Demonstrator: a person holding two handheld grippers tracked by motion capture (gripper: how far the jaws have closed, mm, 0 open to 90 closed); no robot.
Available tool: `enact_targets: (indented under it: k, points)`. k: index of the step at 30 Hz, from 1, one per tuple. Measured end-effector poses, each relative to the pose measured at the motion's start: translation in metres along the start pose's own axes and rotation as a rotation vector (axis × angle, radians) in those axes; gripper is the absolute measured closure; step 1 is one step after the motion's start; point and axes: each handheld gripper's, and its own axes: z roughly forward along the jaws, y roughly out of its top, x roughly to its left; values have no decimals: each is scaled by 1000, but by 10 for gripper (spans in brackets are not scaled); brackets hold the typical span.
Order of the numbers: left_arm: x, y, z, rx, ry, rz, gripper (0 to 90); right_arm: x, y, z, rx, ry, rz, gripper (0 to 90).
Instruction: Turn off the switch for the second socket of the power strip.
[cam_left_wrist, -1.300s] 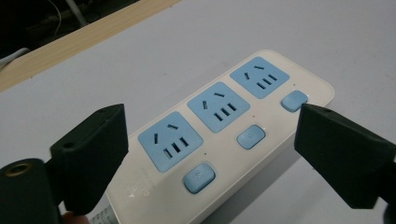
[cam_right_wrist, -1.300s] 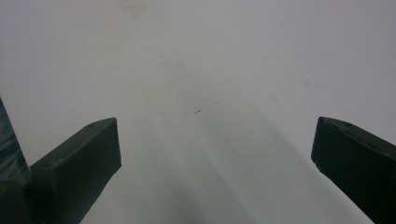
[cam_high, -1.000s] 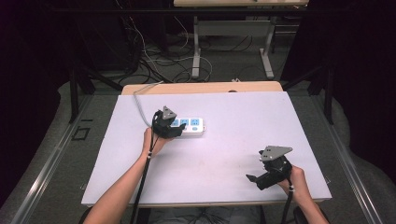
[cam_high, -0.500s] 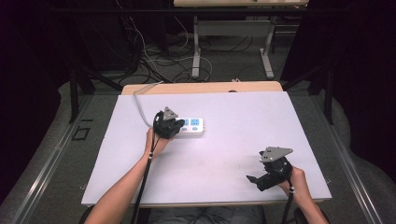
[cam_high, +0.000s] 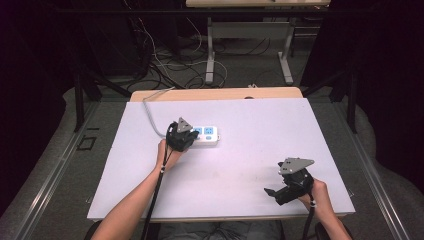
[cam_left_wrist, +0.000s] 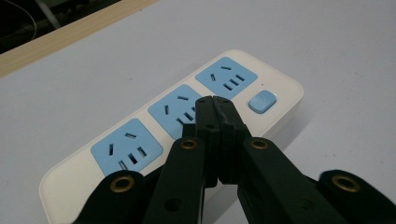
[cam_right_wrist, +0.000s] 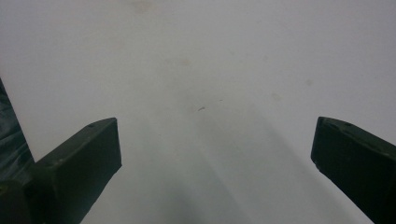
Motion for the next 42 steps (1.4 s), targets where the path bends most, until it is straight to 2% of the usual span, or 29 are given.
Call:
enact_targets:
  k: [8,9,12,14,16,21,23,26,27,31,32,33,34,35,41,42]
  points:
    - [0,-1,2,1,0,-3,897,-2,0,2,3,7,-5,11]
    - [0,-1,3,-12,4,-2,897,-1,0,2,1,8,-5,11]
    - [1,-3,1,7,1,-1,897,-2,1,2,3,9,-7,11]
    - [1,-4,2,-17,5,-17,897,-2,1,3,4,11,-4,11]
    - [3,-5,2,-16,-3,-23,897,-2,1,4,2,9,-12,11]
    - [1,-7,4,-7,-14,-2,897,-2,1,3,4,12,-2,11]
    - [1,-7,5,-12,-17,-2,897,-2,1,3,4,10,-12,11]
    - [0,-6,7,-18,-10,5,898,-2,1,3,5,10,-2,11]
    - [0,-6,7,-7,-11,15,898,-2,1,3,5,10,-2,11]
    - [-2,-6,10,-21,-32,9,899,-1,1,4,6,11,-6,11]
    - [-2,-5,10,-17,-35,25,900,-2,1,4,7,8,-12,11]
    - [-4,-5,12,-22,-23,27,900,-1,1,5,2,6,-2,11]
    - [-6,-4,11,-6,-16,34,900,-1,1,5,4,8,0,11]
    - [-6,-4,12,-15,-13,20,900,-1,1,5,5,10,-4,11]
    - [-4,-4,12,-15,-20,14,900,-1,1,4,2,4,-5,11]
    - [-1,-5,11,-14,-37,-3,900,-2,1,4,-3,3,-21,11]
